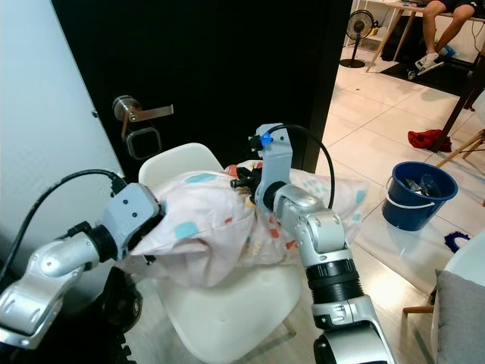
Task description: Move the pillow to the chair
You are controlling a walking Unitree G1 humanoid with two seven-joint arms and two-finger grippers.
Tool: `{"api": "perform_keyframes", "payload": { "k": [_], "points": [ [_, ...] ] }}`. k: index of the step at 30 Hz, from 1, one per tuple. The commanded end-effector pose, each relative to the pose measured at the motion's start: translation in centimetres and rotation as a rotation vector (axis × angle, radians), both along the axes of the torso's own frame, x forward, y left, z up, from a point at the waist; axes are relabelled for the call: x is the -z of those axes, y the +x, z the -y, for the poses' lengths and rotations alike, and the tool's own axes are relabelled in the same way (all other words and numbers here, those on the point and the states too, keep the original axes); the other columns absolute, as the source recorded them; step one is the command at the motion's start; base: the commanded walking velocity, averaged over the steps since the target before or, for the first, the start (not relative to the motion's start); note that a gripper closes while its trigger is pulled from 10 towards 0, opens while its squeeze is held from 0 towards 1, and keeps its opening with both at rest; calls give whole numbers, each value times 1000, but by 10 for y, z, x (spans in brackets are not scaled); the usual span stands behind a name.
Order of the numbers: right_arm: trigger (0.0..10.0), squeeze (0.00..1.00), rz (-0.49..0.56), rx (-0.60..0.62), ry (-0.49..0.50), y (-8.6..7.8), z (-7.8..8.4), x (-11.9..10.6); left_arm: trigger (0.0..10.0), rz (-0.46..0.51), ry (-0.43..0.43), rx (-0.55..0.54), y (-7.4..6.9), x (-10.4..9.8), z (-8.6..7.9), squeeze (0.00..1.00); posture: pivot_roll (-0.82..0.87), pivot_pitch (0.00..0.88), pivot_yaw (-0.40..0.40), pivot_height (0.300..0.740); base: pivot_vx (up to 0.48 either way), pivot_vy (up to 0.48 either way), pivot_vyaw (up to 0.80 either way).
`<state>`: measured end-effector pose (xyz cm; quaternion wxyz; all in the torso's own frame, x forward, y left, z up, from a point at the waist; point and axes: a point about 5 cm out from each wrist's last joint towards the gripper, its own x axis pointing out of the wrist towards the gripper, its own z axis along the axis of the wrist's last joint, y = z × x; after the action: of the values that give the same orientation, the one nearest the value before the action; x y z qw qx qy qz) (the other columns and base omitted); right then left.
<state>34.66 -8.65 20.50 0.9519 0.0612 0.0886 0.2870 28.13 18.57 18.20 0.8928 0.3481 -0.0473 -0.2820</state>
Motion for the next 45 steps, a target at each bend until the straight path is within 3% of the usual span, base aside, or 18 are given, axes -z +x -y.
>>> {"api": "perform_keyframes", "payload": {
  "k": [1, 2, 5, 10, 12, 13, 15, 19, 20, 23, 30, 38, 40, 45],
  "points": [
    [10000, 1000, 61, -53, 23, -5, -5, -12, 0, 8, 96, -35, -1, -1, -14, 0, 11, 0, -19, 740, 0, 0, 0],
    [10000, 1000, 61, -53, 23, -5, -5, -12, 0, 8, 96, -35, -1, -1, -14, 0, 11, 0, -19, 740, 0, 0, 0],
    [10000, 1000, 37, -64, 19, -8, -4, -5, 0, -88, 257, -14, -12, 5, -29, 0, 21, 0, -21, 740, 0, 0, 0],
    [10000, 1000, 29, -71, 16, -9, -1, -4, 0, -185, 359, 32, -24, 21, -31, 0, 21, 0, -18, 740, 0, 0, 0],
    [10000, 1000, 21, -54, 17, -9, 6, -2, 0, -336, 454, 96, -42, 45, -32, 0, 19, 0, -15, 740, 0, 0, 0],
    [10000, 1000, 21, -54, 17, -9, 6, -2, 0, -336, 454, 96, -42, 45, -32, 0, 19, 0, -15, 740, 0, 0, 0],
    [10000, 1000, 16, -28, 24, -8, 13, -2, 0, -475, 485, 126, -57, 65, -35, 0, 18, 0, -13, 740, 0, 0, 0],
    [10000, 1000, 3, -19, 17, -8, 16, -1, 0, -514, 503, 139, -62, 71, -36, 0, 18, 0, -13, 740, 0, 0, 0],
    [10000, 0, -16, -2, 7, -6, 20, 1, 0, -561, 535, 151, -68, 79, -39, 0, 18, 0, -9, 735, 0, 0, 0],
    [10000, 0, -36, 27, -11, -4, 27, 4, 0, -646, 576, 140, -76, 94, -46, 0, 15, 0, -4, 725, 0, 0, 0],
    [10000, 0, -88, 36, -69, -8, 34, 12, 0, -724, 631, 69, -81, 122, -55, 0, 8, 0, 2, 700, 0, 0, 0],
    [10000, 0, -172, 8, -140, -14, 38, 24, 0, -711, 689, 3, -78, 131, -63, 0, 5, 0, 1, 680, 0, 0, 0],
    [10000, 0, -214, 6, -164, -16, 43, 29, 0, -674, 736, -60, -73, 133, -71, 0, 2, 0, 0, 670, 0, 0, 0],
    [10000, 0, -275, -12, -184, -20, 48, 35, 0, -630, 760, -161, -66, 133, -82, 0, 2, 0, -1, 655, 0, 0, 0]
  ]
}}
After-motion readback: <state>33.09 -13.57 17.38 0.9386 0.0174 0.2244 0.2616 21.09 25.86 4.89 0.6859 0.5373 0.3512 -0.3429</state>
